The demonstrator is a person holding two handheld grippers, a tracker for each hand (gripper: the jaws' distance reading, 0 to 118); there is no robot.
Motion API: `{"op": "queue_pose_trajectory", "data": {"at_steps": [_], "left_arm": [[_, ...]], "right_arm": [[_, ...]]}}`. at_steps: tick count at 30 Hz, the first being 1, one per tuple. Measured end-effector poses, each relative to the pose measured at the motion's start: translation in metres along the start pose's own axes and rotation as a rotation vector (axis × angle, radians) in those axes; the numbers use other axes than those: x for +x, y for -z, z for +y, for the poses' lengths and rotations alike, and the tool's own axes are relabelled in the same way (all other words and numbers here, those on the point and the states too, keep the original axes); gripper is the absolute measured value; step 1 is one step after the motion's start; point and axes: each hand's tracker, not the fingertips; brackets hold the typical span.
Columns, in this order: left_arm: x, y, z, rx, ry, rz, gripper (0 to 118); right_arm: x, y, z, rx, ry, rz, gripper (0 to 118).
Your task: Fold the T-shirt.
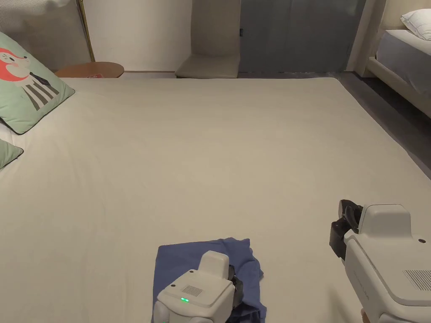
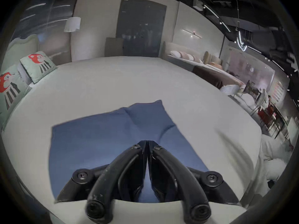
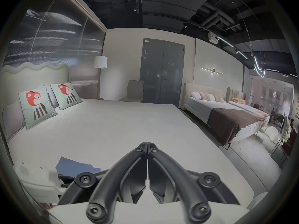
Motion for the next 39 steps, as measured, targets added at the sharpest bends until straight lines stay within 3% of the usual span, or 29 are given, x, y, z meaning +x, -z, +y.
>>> {"op": "queue_pose_trajectory", "data": {"at_steps": [8, 13, 27, 39], "left_arm": [[0.038, 0.027, -0.016, -0.053, 0.065, -0.05, 0], [0.043, 0.005, -0.004, 0.01, 0.074, -0.065, 0], [-0.023, -0.132, 0.103, 0.442, 0.112, 0.17, 0], [-0.118, -0.194, 0.115, 0.586, 0.058, 0.414, 0]], "right_arm": [[0.015, -0.003, -0.003, -0.004, 0.004, -0.031, 1], [0.018, -0.008, -0.001, 0.004, 0.008, -0.033, 1], [-0.02, -0.032, 0.034, 0.144, 0.027, 0.033, 1], [-0.049, -0.031, 0.052, 0.219, 0.012, 0.049, 1]]}}
